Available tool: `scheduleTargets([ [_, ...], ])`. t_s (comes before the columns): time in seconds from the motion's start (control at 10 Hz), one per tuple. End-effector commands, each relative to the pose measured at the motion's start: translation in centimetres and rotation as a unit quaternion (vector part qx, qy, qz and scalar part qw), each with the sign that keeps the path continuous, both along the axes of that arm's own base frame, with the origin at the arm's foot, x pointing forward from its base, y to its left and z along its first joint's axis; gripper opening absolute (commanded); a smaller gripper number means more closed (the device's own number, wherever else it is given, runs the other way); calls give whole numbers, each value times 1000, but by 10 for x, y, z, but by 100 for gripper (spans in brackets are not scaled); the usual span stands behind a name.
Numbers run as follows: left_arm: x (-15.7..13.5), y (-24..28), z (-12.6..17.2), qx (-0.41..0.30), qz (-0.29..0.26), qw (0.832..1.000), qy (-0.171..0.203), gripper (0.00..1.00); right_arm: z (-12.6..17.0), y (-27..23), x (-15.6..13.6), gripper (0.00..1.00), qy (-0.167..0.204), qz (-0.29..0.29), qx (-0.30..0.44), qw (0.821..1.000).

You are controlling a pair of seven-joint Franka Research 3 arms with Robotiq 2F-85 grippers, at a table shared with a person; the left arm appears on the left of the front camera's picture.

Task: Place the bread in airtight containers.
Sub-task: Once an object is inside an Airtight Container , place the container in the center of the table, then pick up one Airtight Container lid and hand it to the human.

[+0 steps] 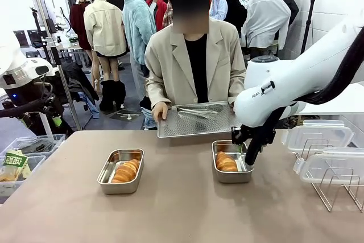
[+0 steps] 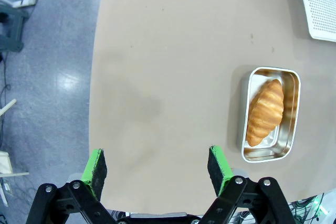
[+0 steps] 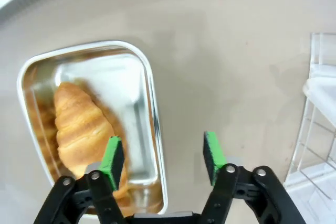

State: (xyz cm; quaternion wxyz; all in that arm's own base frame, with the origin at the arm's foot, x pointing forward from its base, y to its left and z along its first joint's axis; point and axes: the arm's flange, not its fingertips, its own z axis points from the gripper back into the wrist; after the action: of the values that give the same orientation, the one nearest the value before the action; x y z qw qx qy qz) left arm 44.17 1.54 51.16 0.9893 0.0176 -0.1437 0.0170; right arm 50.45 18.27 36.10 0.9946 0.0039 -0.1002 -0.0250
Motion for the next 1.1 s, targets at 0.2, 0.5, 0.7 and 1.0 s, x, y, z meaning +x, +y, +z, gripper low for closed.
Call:
scheduleTargets([
  [0.2, 1, 0, 1, 1, 0, 1000, -6, 100, 65, -10, -33, 100, -4, 19, -39, 999],
  [0.5, 1, 0, 1, 1, 0, 1000, -6, 100, 111, -32, -51, 100, -12, 46, -57, 997],
  [0.7, 1, 0, 1, 1, 0, 1000, -6, 100, 122, -43, -56, 100, -9, 76, -54, 996],
  [1.0, 1, 0, 1, 1, 0, 1000, -6, 100, 137, -84, -65, 100, 30, 148, -84, 985],
])
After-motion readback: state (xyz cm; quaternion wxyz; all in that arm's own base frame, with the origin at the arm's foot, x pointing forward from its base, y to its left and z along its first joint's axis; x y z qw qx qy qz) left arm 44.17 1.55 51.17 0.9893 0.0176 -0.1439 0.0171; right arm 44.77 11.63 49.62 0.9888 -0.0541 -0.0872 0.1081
